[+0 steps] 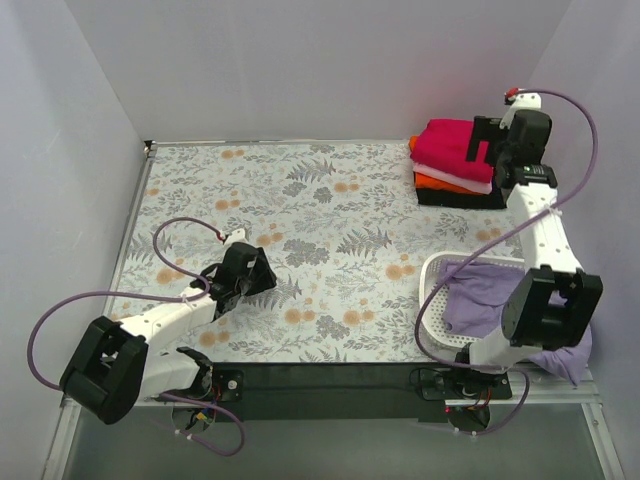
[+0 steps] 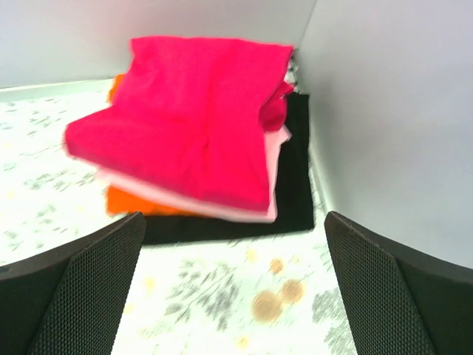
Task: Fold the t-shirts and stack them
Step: Neatly place the folded tshirt to the corner
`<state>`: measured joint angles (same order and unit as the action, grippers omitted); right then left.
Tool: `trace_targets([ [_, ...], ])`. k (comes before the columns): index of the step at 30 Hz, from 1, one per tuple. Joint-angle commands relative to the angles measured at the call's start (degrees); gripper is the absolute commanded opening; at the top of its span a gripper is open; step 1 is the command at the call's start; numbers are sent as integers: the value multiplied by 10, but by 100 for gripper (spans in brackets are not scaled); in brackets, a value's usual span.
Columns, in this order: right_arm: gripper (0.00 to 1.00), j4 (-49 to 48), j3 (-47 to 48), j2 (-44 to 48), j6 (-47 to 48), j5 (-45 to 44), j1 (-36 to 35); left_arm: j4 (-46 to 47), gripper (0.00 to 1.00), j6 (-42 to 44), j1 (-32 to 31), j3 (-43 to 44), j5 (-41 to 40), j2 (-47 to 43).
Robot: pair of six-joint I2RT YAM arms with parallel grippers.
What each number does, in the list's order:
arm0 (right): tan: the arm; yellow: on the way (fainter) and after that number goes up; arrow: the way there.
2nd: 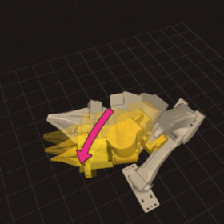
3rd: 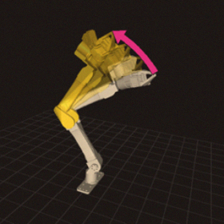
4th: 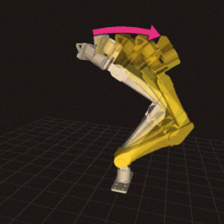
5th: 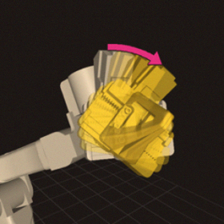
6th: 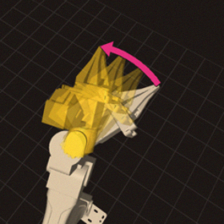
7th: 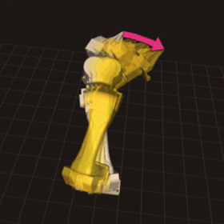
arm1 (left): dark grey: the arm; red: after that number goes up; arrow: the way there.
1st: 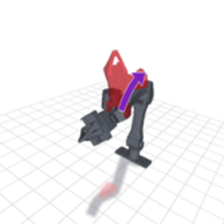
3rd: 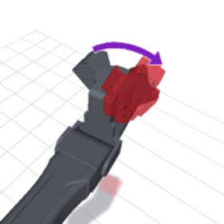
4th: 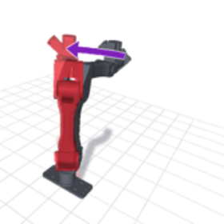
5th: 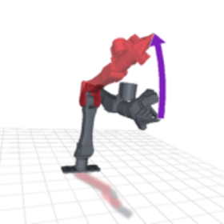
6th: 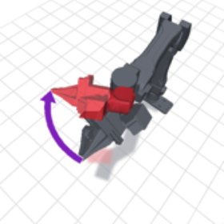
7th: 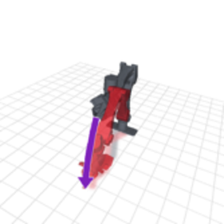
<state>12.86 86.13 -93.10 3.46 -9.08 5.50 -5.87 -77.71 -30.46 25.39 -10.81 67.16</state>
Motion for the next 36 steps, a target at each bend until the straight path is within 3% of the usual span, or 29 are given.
trace_targets([
  [1,98,-42,-96,90,-55,49,-12,3,47,27,4,35,-1,-4],
  [6,98,-47,-244,189,-72,59,-78,-12,47,43,4,56,4,-46],
  [13,98,-85,-408,298,-124,71,-189,-20,47,31,3,61,-52,-127],
  [22,98,-90,-472,366,-121,126,-215,-37,44,20,3,62,-99,-155],
  [36,98,-94,-482,368,-111,133,-217,-42,41,26,2,61,-112,-171],
])
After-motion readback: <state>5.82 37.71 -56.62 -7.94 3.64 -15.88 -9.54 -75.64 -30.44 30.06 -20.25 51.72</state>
